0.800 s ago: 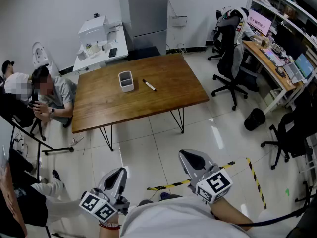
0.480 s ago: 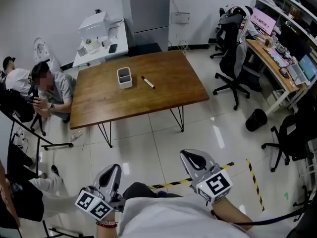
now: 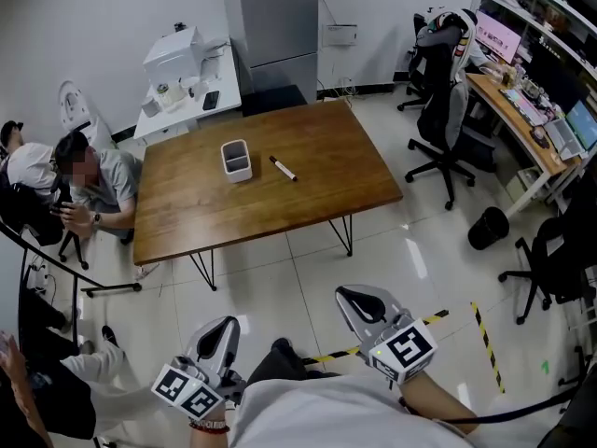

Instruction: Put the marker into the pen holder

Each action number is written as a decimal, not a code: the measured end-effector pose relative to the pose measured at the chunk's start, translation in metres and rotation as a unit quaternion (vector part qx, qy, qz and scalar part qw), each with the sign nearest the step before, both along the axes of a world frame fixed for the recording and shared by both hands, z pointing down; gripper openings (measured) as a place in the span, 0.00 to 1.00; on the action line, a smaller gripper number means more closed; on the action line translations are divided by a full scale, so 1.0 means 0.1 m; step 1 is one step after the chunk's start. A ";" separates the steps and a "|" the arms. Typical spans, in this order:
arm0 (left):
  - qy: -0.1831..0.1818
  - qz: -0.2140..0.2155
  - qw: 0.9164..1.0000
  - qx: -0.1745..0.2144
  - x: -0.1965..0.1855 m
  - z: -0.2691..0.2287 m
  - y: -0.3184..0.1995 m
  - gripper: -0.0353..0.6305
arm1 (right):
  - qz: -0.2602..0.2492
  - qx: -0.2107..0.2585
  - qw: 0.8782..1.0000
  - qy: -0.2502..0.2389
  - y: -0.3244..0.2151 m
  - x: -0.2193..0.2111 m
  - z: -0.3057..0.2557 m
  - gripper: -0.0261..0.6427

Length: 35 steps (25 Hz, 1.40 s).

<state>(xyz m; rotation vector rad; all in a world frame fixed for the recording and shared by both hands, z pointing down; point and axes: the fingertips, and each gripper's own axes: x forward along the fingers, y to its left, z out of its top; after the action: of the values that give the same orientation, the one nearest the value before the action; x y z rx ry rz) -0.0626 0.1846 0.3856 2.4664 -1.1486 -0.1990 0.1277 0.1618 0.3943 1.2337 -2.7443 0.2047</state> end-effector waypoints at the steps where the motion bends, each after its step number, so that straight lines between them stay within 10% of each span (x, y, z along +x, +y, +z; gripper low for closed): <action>1: -0.005 0.002 1.000 0.001 -0.03 0.00 -0.08 0.05 | -0.002 0.004 1.000 0.005 -0.06 -0.04 -0.01 0.03; 18: -0.006 0.045 0.999 0.003 -0.97 -0.01 -1.43 0.05 | 0.063 -0.015 0.998 0.023 -1.31 -0.74 -0.03 0.03; 35: 0.003 -0.016 1.000 0.012 -0.89 -0.01 -2.28 0.05 | 0.037 -0.030 0.999 0.017 -2.33 -0.56 0.04 0.03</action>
<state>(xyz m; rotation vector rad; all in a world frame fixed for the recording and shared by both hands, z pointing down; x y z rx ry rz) -0.1518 -0.0437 0.3846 2.4676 -1.1892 -0.2295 0.0715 -0.0708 0.3981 1.3130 -2.6457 0.2694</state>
